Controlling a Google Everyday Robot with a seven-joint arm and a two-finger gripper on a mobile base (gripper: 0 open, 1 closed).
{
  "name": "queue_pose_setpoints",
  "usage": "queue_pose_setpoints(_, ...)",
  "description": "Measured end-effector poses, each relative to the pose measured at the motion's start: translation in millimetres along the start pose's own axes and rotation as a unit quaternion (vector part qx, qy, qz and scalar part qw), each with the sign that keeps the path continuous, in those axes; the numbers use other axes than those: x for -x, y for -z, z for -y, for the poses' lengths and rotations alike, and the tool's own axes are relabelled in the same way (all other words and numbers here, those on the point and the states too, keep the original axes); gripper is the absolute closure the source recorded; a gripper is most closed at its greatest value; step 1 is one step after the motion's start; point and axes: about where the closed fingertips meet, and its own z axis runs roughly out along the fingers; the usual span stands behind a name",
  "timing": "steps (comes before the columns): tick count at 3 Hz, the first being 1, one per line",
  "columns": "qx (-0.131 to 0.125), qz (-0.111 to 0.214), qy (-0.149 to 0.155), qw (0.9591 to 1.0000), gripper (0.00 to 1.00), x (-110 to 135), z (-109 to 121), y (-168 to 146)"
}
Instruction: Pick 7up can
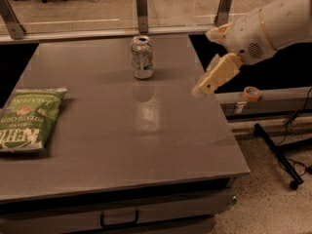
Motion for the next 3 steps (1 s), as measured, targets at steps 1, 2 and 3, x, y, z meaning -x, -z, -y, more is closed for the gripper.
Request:
queue_pose_setpoints(1,-0.024,0.074,-0.019,0.9968,0.00,23,27,-39)
queue_pose_setpoints(2,-0.060,0.102,-0.039,0.9922,0.00,37,50,-74)
queue_pose_setpoints(3,-0.081,0.110,-0.041,0.9897,0.00,41,60,-74)
